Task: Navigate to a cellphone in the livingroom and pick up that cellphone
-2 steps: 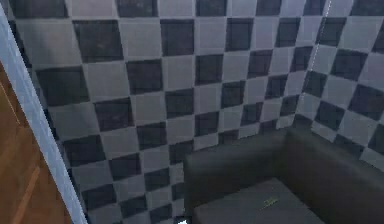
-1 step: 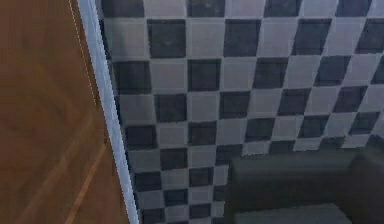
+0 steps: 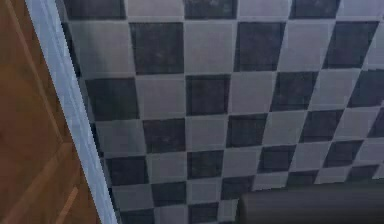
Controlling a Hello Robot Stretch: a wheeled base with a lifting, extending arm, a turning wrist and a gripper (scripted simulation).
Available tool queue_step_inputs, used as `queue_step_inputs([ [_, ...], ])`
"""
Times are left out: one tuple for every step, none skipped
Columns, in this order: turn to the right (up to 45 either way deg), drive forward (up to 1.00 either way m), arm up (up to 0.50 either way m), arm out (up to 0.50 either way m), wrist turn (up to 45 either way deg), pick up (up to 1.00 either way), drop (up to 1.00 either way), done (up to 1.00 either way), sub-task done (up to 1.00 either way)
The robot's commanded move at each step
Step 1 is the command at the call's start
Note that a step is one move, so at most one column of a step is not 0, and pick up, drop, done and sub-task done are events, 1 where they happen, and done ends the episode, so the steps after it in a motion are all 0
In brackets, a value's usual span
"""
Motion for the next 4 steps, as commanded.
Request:
queue_step_inputs([
  [-9.0, 0.0, 0.0, 0.0, 0.0, 0.0, 0.0, 0.0, 0.0],
  [0.0, 0.0, 0.5, 0.0, 0.0, 0.0, 0.0, 0.0, 0.0],
  [0.0, 0.0, 0.0, 0.42, 0.0, 0.0, 0.0, 0.0, 0.0],
  [0.0, 0.0, 0.0, 0.0, 45.0, 0.0, 0.0, 0.0, 0.0],
])
